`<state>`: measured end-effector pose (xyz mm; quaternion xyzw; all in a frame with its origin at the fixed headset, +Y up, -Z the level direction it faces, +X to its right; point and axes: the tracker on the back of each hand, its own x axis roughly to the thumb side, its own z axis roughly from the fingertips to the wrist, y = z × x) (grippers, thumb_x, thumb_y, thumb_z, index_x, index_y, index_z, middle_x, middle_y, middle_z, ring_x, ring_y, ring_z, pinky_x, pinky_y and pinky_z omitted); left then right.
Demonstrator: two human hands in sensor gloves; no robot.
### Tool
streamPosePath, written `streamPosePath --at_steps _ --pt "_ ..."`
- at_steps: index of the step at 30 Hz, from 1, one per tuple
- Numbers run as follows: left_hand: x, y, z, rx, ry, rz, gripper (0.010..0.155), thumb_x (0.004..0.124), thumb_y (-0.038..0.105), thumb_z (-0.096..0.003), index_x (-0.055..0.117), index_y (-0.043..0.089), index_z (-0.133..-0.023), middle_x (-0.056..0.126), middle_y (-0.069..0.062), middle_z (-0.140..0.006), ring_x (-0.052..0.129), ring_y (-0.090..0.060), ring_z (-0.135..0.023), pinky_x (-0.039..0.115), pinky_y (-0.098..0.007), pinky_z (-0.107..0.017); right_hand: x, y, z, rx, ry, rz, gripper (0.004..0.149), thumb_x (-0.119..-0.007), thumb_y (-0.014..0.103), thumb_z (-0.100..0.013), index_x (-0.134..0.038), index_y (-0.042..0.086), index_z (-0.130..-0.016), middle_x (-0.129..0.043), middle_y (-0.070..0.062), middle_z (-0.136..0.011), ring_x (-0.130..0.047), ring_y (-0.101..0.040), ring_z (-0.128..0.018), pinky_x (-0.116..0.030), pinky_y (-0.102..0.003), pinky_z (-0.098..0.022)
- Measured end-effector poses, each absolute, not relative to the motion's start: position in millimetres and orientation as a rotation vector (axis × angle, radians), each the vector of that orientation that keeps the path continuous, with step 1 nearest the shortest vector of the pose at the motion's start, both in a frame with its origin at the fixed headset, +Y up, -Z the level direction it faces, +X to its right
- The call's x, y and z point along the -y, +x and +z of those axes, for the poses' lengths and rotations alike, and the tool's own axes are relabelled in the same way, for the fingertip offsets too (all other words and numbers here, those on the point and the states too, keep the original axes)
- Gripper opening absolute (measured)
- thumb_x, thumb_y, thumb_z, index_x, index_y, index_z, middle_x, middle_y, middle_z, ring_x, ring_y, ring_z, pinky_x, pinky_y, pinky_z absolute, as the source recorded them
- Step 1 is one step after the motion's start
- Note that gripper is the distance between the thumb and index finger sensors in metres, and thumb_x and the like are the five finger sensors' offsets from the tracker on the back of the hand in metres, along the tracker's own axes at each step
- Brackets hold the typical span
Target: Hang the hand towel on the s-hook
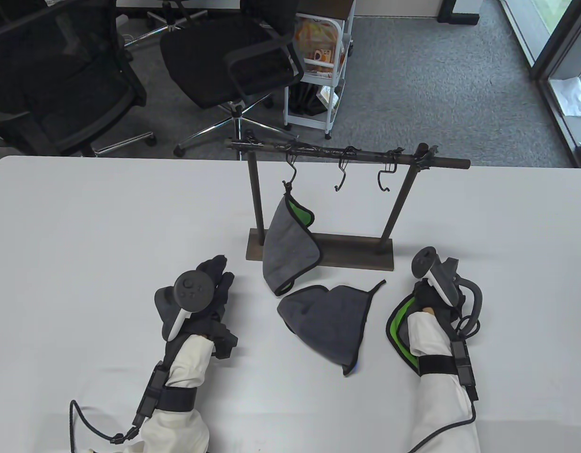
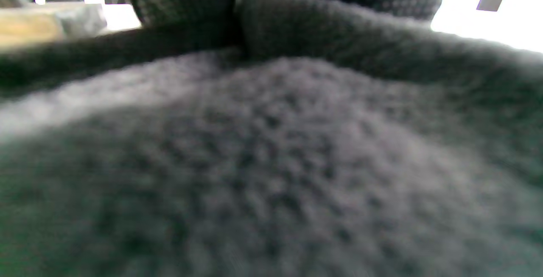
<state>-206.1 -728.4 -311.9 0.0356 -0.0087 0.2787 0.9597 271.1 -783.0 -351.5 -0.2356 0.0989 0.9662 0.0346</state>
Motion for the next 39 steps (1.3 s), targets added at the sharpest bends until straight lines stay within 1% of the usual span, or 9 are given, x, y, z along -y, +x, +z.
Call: streamPosePath --at_steps 4,6,7,10,16,17,23,30,39 --pt "728.6 -206.6 -312.2 0.017 0.072 0.571 0.053 0.070 0.036 -0.0568 0.070 0.016 -0.106 0.076 -0.018 -0.105 0.086 -0.033 -0.085 0.083 -0.047 -0.060 783.5 276.8 -349.0 -0.248 -0.697 2.915 0.045 -0.081 0.025 -0.050 -0.075 0.010 -0.092 -0.082 -0.021 -0.074 -0.085 -0.034 -0.058 -0.078 -0.044 -0.045" --pt "728.5 -207.2 -312.4 0.016 0.073 0.575 0.053 0.070 0.036 -0.0568 0.070 0.016 -0.106 0.076 -0.018 -0.105 0.086 -0.033 -0.085 0.083 -0.047 -0.060 781.5 277.7 -348.3 -0.245 -0.691 2.907 0.043 -0.081 0.025 -0.050 -0.076 0.014 -0.091 -0.081 -0.020 -0.077 -0.084 -0.036 -0.062 -0.078 -0.045 -0.047" --pt "728.4 -207.4 -312.4 0.015 0.074 0.577 0.053 0.070 0.036 -0.0568 0.070 0.017 -0.106 0.076 -0.018 -0.105 0.086 -0.033 -0.085 0.083 -0.047 -0.060 779.9 277.8 -348.1 -0.230 -0.693 2.897 0.042 -0.081 0.025 -0.050 -0.076 0.015 -0.091 -0.079 -0.023 -0.082 -0.083 -0.039 -0.065 -0.077 -0.046 -0.049" --pt "728.0 -208.6 -312.3 0.013 0.077 0.583 0.053 0.070 0.036 -0.0567 0.070 0.016 -0.106 0.076 -0.018 -0.105 0.086 -0.033 -0.085 0.083 -0.047 -0.060 772.4 277.1 -347.3 -0.183 -0.661 2.882 0.041 -0.080 0.024 -0.050 -0.075 0.015 -0.090 -0.081 -0.023 -0.090 -0.087 -0.038 -0.068 -0.078 -0.045 -0.049" --pt "728.1 -209.9 -312.7 0.013 0.079 0.593 0.053 0.069 0.036 -0.0568 0.071 0.016 -0.106 0.076 -0.018 -0.105 0.086 -0.033 -0.085 0.083 -0.047 -0.060 753.7 274.0 -341.6 -0.031 -0.549 2.806 0.042 -0.079 0.024 -0.051 -0.073 0.015 -0.092 -0.083 -0.020 -0.087 -0.087 -0.036 -0.070 -0.078 -0.047 -0.052" --pt "728.1 -210.0 -312.8 0.013 0.080 0.594 0.053 0.070 0.036 -0.0568 0.070 0.017 -0.106 0.076 -0.018 -0.105 0.086 -0.033 -0.086 0.083 -0.047 -0.060 748.7 272.4 -339.8 0.028 -0.504 2.796 0.042 -0.079 0.024 -0.051 -0.072 0.015 -0.092 -0.083 -0.020 -0.087 -0.087 -0.035 -0.071 -0.078 -0.047 -0.052" --pt "728.2 -210.8 -313.0 0.013 0.081 0.598 0.053 0.070 0.036 -0.0568 0.071 0.017 -0.106 0.076 -0.018 -0.105 0.086 -0.033 -0.085 0.083 -0.047 -0.060 727.7 265.9 -333.8 0.182 -0.356 2.706 0.042 -0.079 0.024 -0.052 -0.071 0.017 -0.093 -0.083 -0.018 -0.087 -0.086 -0.033 -0.073 -0.076 -0.047 -0.055" --pt "728.2 -211.2 -313.2 0.014 0.080 0.603 0.053 0.070 0.036 -0.0567 0.071 0.017 -0.106 0.076 -0.018 -0.105 0.086 -0.033 -0.085 0.083 -0.047 -0.060 698.2 256.9 -322.8 0.368 -0.246 2.651 0.042 -0.079 0.026 -0.051 -0.072 0.021 -0.092 -0.084 -0.013 -0.088 -0.086 -0.029 -0.075 -0.075 -0.046 -0.059" --pt "728.3 -210.8 -313.6 0.018 0.081 0.603 0.053 0.070 0.036 -0.0567 0.071 0.017 -0.106 0.076 -0.018 -0.105 0.086 -0.033 -0.085 0.083 -0.047 -0.060 662.7 234.2 -302.3 0.679 -0.130 2.631 0.043 -0.077 0.026 -0.054 -0.067 0.019 -0.094 -0.079 -0.014 -0.089 -0.082 -0.029 -0.077 -0.072 -0.046 -0.061"
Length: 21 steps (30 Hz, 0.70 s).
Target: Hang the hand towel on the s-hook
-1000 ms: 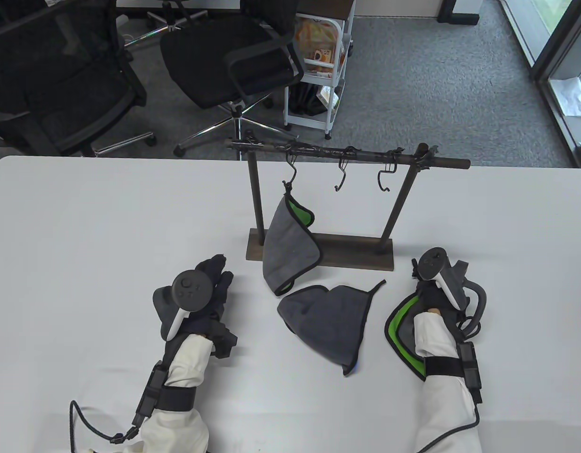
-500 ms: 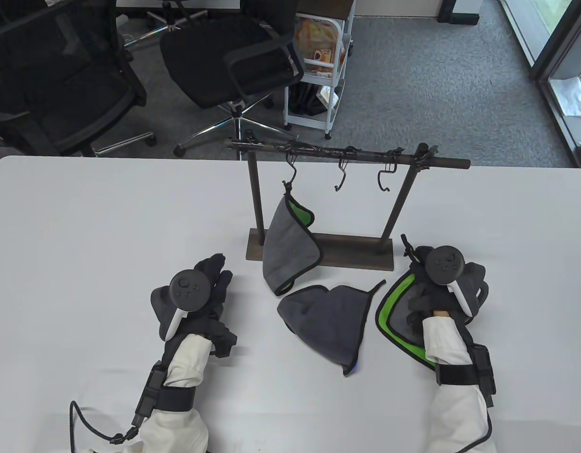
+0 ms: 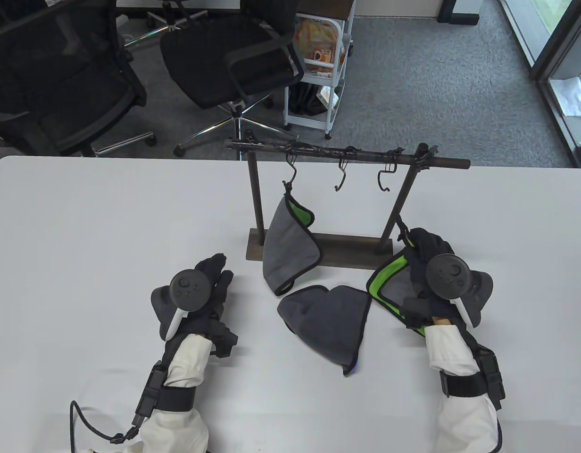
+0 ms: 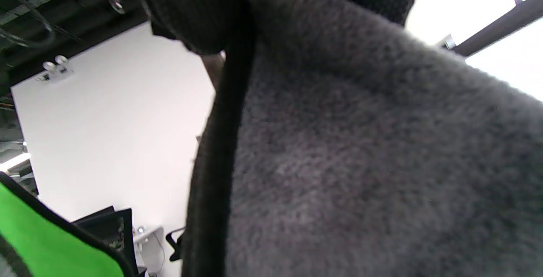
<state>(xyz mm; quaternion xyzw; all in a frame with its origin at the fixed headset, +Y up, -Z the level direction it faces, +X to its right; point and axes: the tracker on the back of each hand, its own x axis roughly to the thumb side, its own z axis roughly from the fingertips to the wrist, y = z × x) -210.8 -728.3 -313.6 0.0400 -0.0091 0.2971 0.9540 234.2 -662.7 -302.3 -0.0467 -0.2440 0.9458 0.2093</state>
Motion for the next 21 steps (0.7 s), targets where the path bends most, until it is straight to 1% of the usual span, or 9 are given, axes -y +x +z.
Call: streamPosePath --at_steps 5,12,21 --pt "728.7 -210.4 -313.8 0.019 0.080 0.602 0.053 0.070 0.036 -0.0568 0.071 0.017 -0.106 0.076 -0.018 -0.105 0.086 -0.033 -0.085 0.083 -0.047 -0.060 645.3 222.0 -294.6 0.843 -0.104 2.636 0.043 -0.075 0.027 -0.055 -0.064 0.018 -0.096 -0.077 -0.015 -0.088 -0.080 -0.028 -0.076 -0.071 -0.046 -0.062" --pt "728.9 -210.2 -313.8 0.020 0.079 0.603 0.053 0.070 0.036 -0.0568 0.071 0.016 -0.106 0.076 -0.018 -0.105 0.086 -0.033 -0.085 0.083 -0.047 -0.060 627.6 210.8 -291.2 0.940 -0.099 2.609 0.044 -0.074 0.027 -0.056 -0.062 0.017 -0.097 -0.076 -0.015 -0.089 -0.079 -0.028 -0.076 -0.070 -0.046 -0.062" --pt "729.1 -209.9 -313.7 0.020 0.077 0.602 0.053 0.070 0.036 -0.0568 0.071 0.016 -0.106 0.076 -0.018 -0.105 0.086 -0.033 -0.085 0.083 -0.047 -0.060 615.1 195.9 -295.1 0.958 -0.085 2.644 0.044 -0.074 0.028 -0.056 -0.062 0.016 -0.097 -0.076 -0.015 -0.088 -0.080 -0.028 -0.076 -0.071 -0.046 -0.061"
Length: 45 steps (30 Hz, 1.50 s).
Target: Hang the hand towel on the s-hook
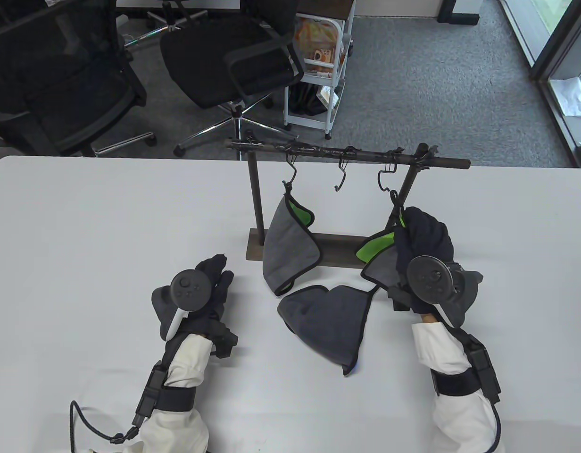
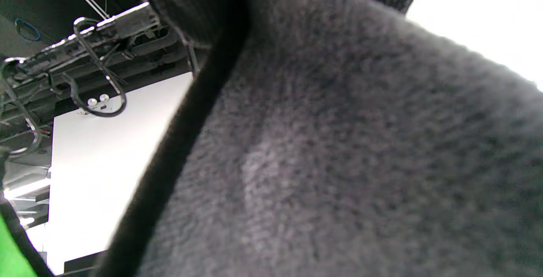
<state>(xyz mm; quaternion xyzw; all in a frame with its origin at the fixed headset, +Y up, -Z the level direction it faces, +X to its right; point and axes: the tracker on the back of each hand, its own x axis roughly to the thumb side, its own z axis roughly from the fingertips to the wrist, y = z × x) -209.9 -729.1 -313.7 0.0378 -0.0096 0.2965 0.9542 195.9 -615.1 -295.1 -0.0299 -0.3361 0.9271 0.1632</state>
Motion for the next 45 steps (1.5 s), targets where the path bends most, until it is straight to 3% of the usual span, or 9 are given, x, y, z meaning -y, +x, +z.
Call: streamPosePath --at_steps 22,45 --pt "729.3 -207.4 -314.0 0.034 0.074 0.601 0.053 0.070 0.036 -0.0568 0.071 0.016 -0.106 0.076 -0.018 -0.105 0.086 -0.033 -0.085 0.083 -0.047 -0.060 615.9 179.1 -311.2 0.947 -0.173 2.763 0.045 -0.075 0.028 -0.056 -0.065 0.022 -0.099 -0.078 -0.014 -0.088 -0.081 -0.028 -0.075 -0.071 -0.046 -0.061" --pt "731.2 -205.3 -313.8 0.034 0.064 0.597 0.053 0.070 0.036 -0.0568 0.071 0.016 -0.106 0.076 -0.018 -0.105 0.086 -0.034 -0.085 0.083 -0.047 -0.060 644.4 170.2 -335.6 0.780 -0.183 2.762 0.056 -0.075 0.033 -0.055 -0.059 0.012 -0.104 -0.076 -0.016 -0.093 -0.079 -0.032 -0.080 -0.070 -0.050 -0.063"
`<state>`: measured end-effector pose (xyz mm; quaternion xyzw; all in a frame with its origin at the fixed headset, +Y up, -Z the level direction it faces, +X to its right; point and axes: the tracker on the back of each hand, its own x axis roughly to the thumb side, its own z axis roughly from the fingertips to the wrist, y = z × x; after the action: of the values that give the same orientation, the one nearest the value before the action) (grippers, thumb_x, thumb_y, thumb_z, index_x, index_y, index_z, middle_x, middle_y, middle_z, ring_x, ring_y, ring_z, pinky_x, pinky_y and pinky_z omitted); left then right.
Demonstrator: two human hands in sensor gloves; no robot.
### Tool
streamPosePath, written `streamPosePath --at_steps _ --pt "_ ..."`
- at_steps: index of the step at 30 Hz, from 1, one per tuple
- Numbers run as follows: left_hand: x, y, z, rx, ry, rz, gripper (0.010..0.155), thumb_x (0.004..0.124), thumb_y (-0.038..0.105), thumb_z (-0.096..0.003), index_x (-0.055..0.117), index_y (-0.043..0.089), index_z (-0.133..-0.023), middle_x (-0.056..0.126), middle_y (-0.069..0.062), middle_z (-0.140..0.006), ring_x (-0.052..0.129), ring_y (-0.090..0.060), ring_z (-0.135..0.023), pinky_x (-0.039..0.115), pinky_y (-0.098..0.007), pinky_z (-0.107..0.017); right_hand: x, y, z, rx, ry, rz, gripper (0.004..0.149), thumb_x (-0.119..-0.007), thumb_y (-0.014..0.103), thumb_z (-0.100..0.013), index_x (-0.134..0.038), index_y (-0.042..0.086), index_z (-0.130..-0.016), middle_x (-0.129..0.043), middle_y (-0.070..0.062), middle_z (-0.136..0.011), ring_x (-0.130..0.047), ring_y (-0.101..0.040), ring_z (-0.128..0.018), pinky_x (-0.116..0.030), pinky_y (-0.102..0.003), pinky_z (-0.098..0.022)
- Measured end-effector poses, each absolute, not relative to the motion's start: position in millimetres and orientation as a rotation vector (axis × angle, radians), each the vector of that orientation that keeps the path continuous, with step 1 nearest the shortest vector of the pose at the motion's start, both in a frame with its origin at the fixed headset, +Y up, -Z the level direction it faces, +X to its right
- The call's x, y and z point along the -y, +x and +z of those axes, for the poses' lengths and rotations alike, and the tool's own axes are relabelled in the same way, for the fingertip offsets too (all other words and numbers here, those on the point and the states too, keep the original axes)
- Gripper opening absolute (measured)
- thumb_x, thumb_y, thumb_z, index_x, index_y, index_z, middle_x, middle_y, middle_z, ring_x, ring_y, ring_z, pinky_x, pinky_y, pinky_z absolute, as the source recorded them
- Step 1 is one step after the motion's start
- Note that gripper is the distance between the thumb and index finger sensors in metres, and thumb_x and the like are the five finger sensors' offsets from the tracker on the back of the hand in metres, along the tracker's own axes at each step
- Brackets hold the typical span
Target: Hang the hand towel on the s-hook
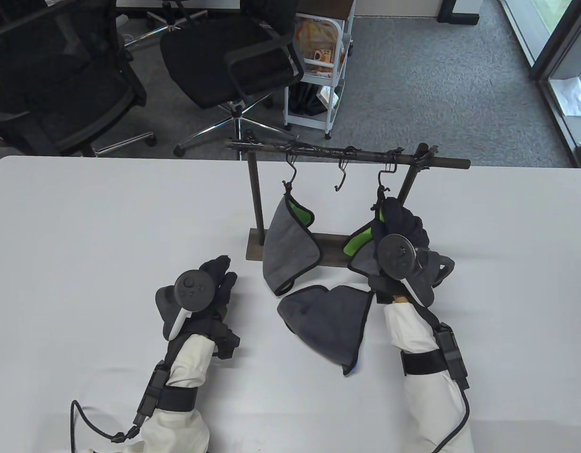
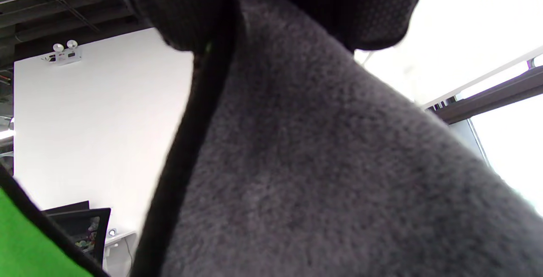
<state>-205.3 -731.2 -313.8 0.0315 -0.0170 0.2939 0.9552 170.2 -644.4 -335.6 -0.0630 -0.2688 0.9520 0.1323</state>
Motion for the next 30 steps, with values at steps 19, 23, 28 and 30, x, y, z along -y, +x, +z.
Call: streamPosePath --at_steps 19,23,28,30 --pt "731.6 -203.4 -313.8 0.035 0.053 0.588 0.053 0.070 0.036 -0.0567 0.072 0.016 -0.106 0.076 -0.018 -0.105 0.086 -0.034 -0.085 0.083 -0.047 -0.059 618.3 179.4 -317.1 0.792 -0.092 2.728 0.064 -0.070 0.044 -0.055 -0.057 0.008 -0.107 -0.073 -0.021 -0.096 -0.076 -0.039 -0.083 -0.066 -0.056 -0.065" --pt "730.9 -203.4 -313.8 0.037 0.055 0.590 0.053 0.070 0.036 -0.0568 0.072 0.016 -0.106 0.076 -0.018 -0.105 0.086 -0.034 -0.085 0.083 -0.047 -0.059 609.3 187.8 -311.1 0.816 -0.103 2.719 0.062 -0.068 0.044 -0.056 -0.058 0.009 -0.107 -0.073 -0.021 -0.097 -0.076 -0.038 -0.084 -0.065 -0.056 -0.066" --pt "728.8 -203.7 -313.3 0.039 0.063 0.601 0.053 0.069 0.036 -0.0568 0.072 0.016 -0.106 0.076 -0.018 -0.105 0.086 -0.034 -0.085 0.083 -0.047 -0.060 612.4 200.4 -306.8 0.882 -0.091 2.702 0.057 -0.063 0.041 -0.059 -0.059 0.009 -0.106 -0.074 -0.022 -0.096 -0.076 -0.039 -0.083 -0.065 -0.056 -0.065" --pt "727.8 -203.2 -313.2 0.044 0.066 0.607 0.053 0.069 0.036 -0.0569 0.072 0.016 -0.106 0.076 -0.018 -0.105 0.086 -0.034 -0.085 0.083 -0.047 -0.060 618.7 205.9 -305.4 0.897 -0.089 2.719 0.056 -0.062 0.041 -0.059 -0.059 0.009 -0.106 -0.074 -0.021 -0.096 -0.076 -0.039 -0.084 -0.065 -0.056 -0.066"
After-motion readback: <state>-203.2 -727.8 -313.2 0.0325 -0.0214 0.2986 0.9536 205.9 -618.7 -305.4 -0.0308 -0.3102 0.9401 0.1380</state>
